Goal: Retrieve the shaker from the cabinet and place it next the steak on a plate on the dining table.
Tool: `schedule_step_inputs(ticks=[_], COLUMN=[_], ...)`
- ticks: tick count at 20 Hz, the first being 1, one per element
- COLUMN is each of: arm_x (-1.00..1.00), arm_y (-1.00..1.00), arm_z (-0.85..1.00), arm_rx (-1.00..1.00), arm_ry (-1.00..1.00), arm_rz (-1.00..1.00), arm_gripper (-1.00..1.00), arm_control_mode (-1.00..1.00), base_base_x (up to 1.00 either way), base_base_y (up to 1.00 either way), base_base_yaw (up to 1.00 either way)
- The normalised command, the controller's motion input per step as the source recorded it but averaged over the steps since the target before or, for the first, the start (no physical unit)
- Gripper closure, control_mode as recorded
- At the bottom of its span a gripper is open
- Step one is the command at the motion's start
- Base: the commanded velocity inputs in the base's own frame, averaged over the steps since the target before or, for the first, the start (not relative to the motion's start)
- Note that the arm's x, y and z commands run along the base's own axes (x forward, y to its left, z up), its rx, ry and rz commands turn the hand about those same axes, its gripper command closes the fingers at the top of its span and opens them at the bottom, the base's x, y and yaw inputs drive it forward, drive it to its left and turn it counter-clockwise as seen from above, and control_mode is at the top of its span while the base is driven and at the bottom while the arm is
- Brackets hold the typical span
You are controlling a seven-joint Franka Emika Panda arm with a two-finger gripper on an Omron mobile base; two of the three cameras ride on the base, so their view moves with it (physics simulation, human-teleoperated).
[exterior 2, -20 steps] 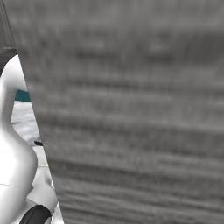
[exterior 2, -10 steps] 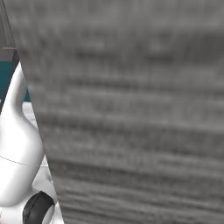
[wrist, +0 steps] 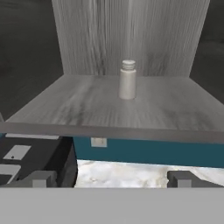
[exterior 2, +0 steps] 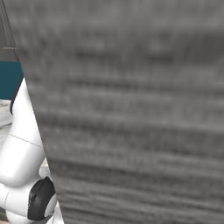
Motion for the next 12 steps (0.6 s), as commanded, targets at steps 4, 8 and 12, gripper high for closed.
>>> schedule_step_inputs(ticks=[4,8,12], arm_x=[0.35,0.43,0.44], arm_y=[0.00,0.00,0.00], arm_z=[0.03,0.03,0.01], arm_rx=[0.00,0.00,0.00], arm_ry=[-0.01,-0.01,0.00], arm_rz=[0.00,0.00,0.00], arm_gripper=[-1.00,-1.00,-1.00], arm_control_mode=[-1.00,-1.00,-1.00], base_base_x=[0.00,0.00,0.00], base_base_y=[0.00,0.00,0.00], base_base_yaw=[0.00,0.00,0.00])
